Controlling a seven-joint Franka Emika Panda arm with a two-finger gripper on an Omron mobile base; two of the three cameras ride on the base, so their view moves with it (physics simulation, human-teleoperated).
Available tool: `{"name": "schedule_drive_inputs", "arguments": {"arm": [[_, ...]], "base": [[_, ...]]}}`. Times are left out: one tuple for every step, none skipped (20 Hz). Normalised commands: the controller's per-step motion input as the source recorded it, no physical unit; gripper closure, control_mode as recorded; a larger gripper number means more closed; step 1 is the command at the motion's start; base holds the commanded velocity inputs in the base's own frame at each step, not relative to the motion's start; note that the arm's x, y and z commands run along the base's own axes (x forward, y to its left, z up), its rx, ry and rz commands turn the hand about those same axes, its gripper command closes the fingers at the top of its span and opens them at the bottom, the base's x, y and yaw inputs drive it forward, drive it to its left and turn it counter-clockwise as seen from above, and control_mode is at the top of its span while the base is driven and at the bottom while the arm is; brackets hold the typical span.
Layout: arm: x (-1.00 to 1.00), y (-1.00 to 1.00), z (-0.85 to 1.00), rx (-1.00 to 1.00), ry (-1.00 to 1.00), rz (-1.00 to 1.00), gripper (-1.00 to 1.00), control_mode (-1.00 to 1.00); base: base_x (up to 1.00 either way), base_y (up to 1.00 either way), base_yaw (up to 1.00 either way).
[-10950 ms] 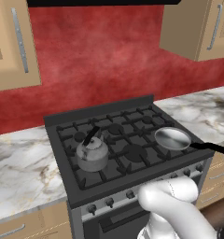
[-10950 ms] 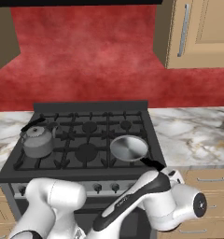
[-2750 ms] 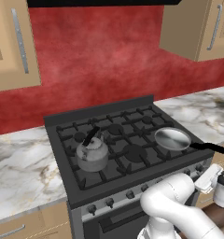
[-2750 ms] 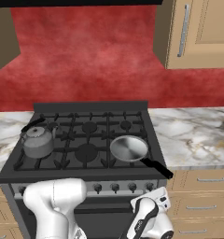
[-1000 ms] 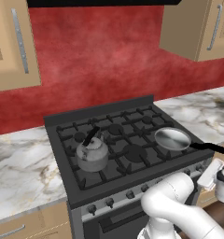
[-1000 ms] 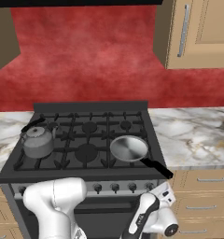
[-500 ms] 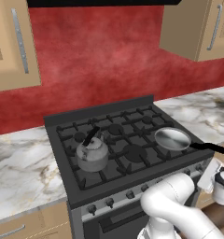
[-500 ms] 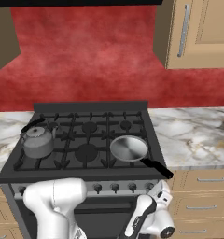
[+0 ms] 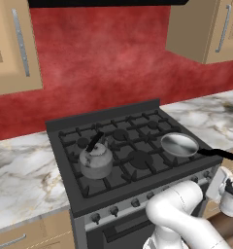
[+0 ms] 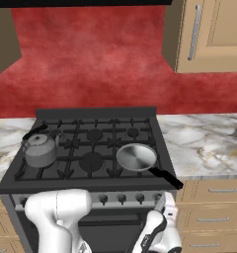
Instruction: Pick the pan from the cabinet and place it on the stove. Then turn on the stove burner for the pan.
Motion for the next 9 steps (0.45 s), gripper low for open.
{"name": "schedule_drive_inputs", "arguments": {"arm": [[-0.17, 0.0, 0.0, -0.28, -0.19, 0.06, 1.0, -1.0], [-0.17, 0.0, 0.0, -0.28, -0.19, 0.06, 1.0, -1.0], [-0.17, 0.0, 0.0, -0.28, -0.2, 0.06, 1.0, -1.0], [-0.17, 0.0, 0.0, -0.27, -0.19, 0.06, 1.0, -1.0], [-0.17, 0.0, 0.0, -0.28, -0.18, 0.06, 1.0, -1.0], [-0.16, 0.0, 0.0, -0.28, -0.19, 0.06, 1.0, -1.0], [-0.16, 0.0, 0.0, -0.27, -0.19, 0.06, 1.0, -1.0], [-0.14, 0.0, 0.0, -0.27, -0.18, 0.06, 1.0, -1.0], [-0.14, 0.0, 0.0, -0.26, -0.18, 0.06, 1.0, -1.0]], "base": [[0.0, 0.0, 0.0], [0.0, 0.0, 0.0], [0.0, 0.0, 0.0], [0.0, 0.0, 0.0], [0.0, 0.0, 0.0], [0.0, 0.0, 0.0], [0.0, 0.0, 0.0], [0.0, 0.0, 0.0], [0.0, 0.0, 0.0]]}}
